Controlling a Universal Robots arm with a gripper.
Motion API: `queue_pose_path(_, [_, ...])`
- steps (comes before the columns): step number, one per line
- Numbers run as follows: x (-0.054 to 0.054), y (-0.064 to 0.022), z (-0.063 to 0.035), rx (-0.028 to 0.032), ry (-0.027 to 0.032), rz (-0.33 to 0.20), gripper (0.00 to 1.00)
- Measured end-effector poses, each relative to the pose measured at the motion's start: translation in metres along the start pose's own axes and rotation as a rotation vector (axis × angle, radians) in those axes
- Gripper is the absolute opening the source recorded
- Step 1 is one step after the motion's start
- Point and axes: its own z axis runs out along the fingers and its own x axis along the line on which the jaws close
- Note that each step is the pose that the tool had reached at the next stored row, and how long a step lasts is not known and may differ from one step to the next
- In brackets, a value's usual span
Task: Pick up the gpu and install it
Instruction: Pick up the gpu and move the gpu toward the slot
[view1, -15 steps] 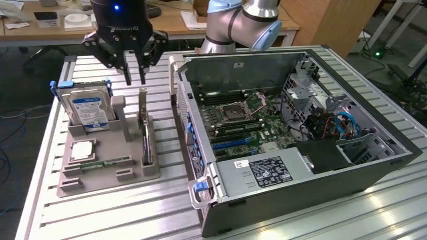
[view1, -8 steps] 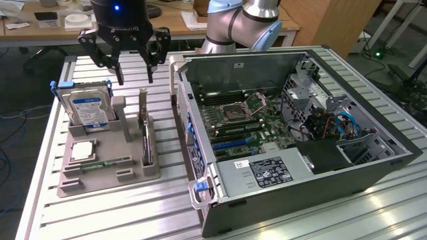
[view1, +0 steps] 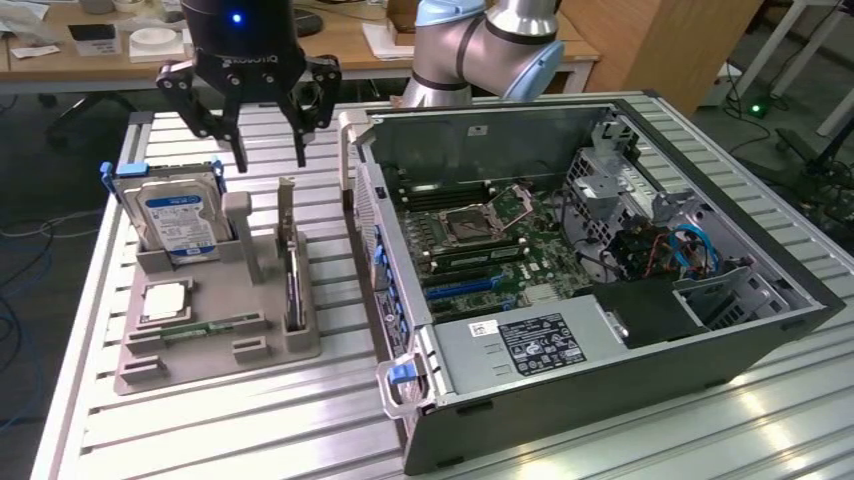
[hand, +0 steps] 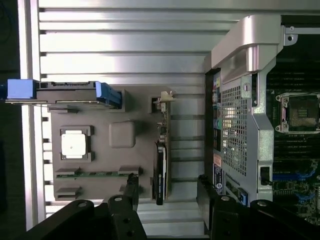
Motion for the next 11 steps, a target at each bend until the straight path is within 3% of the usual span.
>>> queue_pose_path(11, [0.0, -0.0108, 0.0073, 0.0005, 0.0016, -0.001, 0.59])
